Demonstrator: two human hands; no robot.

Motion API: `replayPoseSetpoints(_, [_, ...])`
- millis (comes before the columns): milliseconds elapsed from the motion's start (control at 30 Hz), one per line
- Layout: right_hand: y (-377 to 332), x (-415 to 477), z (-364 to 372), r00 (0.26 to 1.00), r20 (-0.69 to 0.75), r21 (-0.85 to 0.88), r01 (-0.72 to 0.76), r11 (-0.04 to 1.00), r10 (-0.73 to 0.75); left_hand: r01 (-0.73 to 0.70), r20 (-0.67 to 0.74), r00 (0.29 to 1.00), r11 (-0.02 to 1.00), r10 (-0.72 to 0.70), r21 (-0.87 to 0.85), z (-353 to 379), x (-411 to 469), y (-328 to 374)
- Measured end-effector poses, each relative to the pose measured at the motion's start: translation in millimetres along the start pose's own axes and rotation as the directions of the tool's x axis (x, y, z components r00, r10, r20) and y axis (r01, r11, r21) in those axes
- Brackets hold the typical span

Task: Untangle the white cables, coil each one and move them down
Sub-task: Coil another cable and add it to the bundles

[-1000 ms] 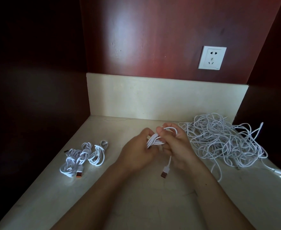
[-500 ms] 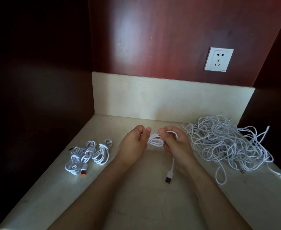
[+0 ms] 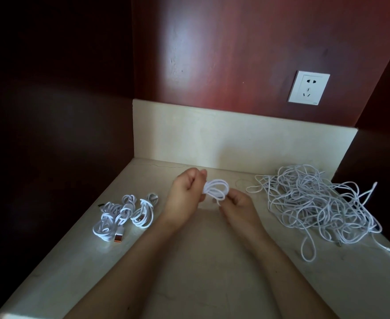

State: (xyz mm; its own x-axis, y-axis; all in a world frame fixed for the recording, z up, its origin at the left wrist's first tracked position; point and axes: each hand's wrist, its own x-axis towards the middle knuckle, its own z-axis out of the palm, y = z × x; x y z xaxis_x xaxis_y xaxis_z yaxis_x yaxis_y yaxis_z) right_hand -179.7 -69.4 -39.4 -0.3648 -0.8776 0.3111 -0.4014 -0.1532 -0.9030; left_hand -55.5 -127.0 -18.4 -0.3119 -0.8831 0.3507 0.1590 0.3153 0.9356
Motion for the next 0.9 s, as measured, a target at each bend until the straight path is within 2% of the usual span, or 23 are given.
replayPoseSetpoints(100, [-3.5, -10.2, 14.7, 0.97, 0.173, -0.139, 0.195, 0.971, -0.17, -0.027, -0.187, 0.981, 0.988, 0.056, 0.152, -13.3, 8.7, -10.7])
replayPoseSetpoints(200, [-4.6, -20.5, 15.5, 0.898, 0.341, -0.352, 0.396, 0.848, -0.278, -0.02, -0.26, 0.956, 0.916, 0.135, 0.402, -23.3, 8.5, -10.5])
replayPoseSetpoints(300, [-12.6, -20.4, 9.1, 0.863, 0.298, -0.423, 0.503, 0.754, -0.408, -0.004, -0.201, 0.964, 0.77, 0.172, 0.638, -23.5, 6.5, -10.2])
replayPoseSetpoints(367, [-18.6, -19.8, 1.2, 0.878, 0.22, -0.372, 0.478, 0.796, -0.424, -0.025, -0.118, 0.98, 0.69, 0.159, 0.723, -18.3, 4.9, -10.5])
replayPoseSetpoints(433, [-21.3, -17.4, -9.2, 0.924, 0.117, -0.275, 0.382, 0.882, -0.364, -0.07, -0.035, 0.989, 0.657, 0.144, 0.75, -10.7, 2.8, -11.0])
replayPoseSetpoints(500, [-22.9, -12.4, -18.7, 0.945, 0.012, -0.199, 0.322, 0.926, -0.326, -0.119, 0.032, 0.99, 0.697, 0.137, 0.707, -4.3, 0.9, -9.3])
replayPoseSetpoints(600, [-23.3, -4.3, -26.3, 0.967, -0.084, -0.005, 0.241, 0.97, -0.241, -0.187, 0.158, 0.98, 0.847, 0.123, 0.497, 0.7, 0.5, -8.9])
replayPoseSetpoints(700, [-20.7, 0.5, -25.5, 0.989, -0.045, 0.175, 0.148, 0.973, -0.142, -0.154, 0.207, 0.972, 0.966, 0.111, 0.208, 4.1, -4.4, -5.0])
replayPoseSetpoints(767, [-18.8, 0.2, -20.1, 0.994, 0.014, 0.249, 0.099, 0.963, -0.106, -0.097, 0.188, 0.978, 0.995, 0.091, 0.022, 5.6, -9.2, -0.8])
replayPoseSetpoints(833, [-15.2, -2.1, -12.6, 0.991, 0.077, 0.205, 0.091, 0.975, -0.108, -0.069, 0.12, 0.99, 0.996, 0.076, -0.06, 6.1, -10.3, 1.0])
replayPoseSetpoints(900, [-11.4, -5.8, -4.3, 0.976, 0.18, 0.04, 0.115, 0.993, -0.121, -0.039, -0.006, 0.999, 0.994, 0.039, -0.097, 4.3, -5.9, -1.6])
